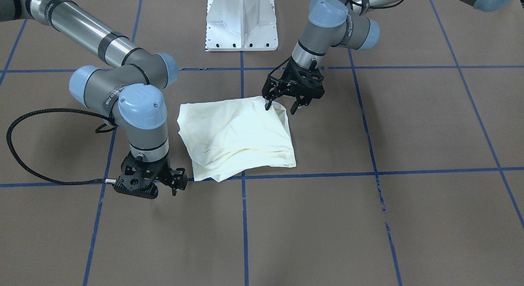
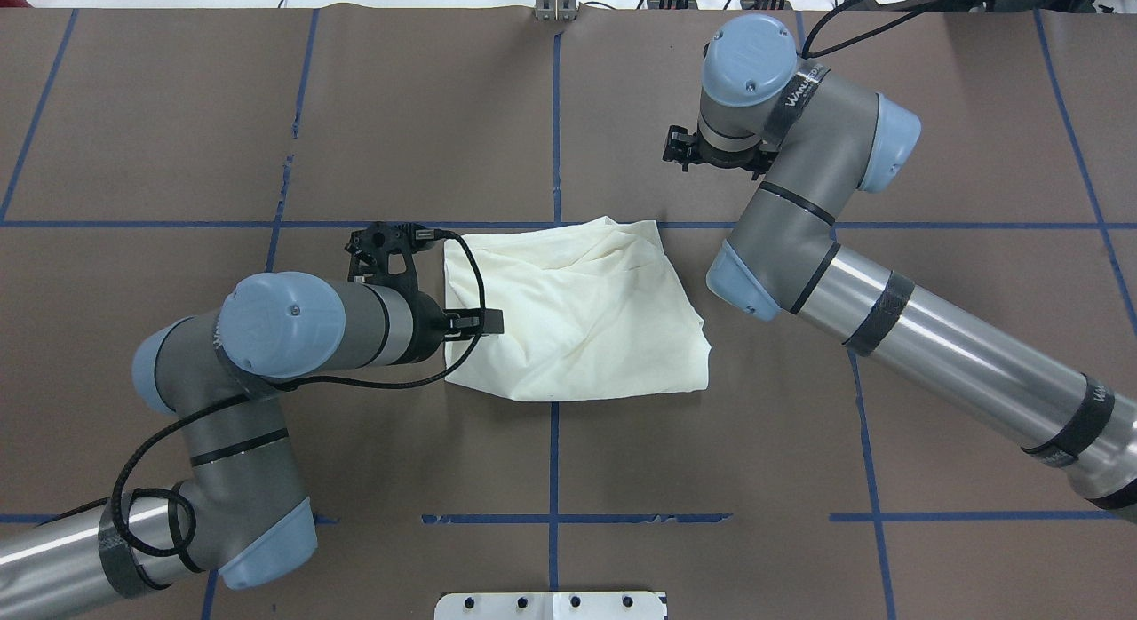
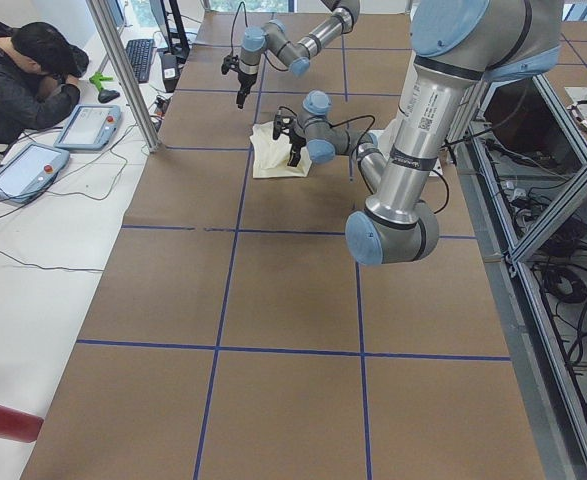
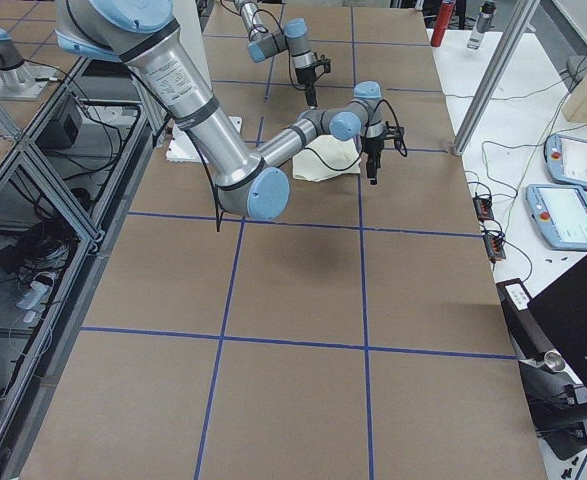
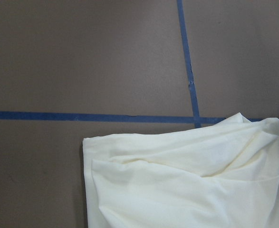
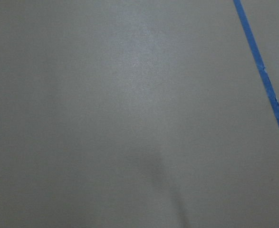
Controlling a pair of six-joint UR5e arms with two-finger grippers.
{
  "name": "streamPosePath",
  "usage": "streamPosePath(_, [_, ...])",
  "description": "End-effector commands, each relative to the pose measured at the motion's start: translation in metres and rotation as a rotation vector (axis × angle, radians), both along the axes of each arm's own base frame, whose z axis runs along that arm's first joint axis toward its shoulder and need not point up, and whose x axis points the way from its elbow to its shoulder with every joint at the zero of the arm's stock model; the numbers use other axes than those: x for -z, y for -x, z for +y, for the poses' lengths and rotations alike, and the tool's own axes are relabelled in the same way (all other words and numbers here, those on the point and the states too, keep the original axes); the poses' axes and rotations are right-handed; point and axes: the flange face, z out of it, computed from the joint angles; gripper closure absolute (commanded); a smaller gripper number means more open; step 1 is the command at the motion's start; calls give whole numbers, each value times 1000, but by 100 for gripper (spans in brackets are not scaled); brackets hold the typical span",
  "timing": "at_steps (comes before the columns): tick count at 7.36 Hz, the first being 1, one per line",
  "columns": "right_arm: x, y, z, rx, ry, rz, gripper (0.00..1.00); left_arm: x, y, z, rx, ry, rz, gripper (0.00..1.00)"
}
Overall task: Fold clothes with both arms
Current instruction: 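Raise the right gripper away while the left gripper presses the shirt's side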
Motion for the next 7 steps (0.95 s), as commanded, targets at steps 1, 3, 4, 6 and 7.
streamPosePath(1, [2,-1,1,0,-4,-4,0,8,-5,13,2,18,29,31])
streamPosePath(3, [2,-1,1,-3,-5,-2,0,9,-4,13,2,17,32,53])
streamPosePath(4, [1,-1,1,-3,-5,-2,0,8,-4,13,2,18,30,55])
streamPosePath(6, [1,-1,2,-6,-3,-3,0,6,-5,14,1,19,28,77])
streamPosePath(7, [1,-1,2,-7,-2,-3,0,4,-5,15,-1,19,24,98])
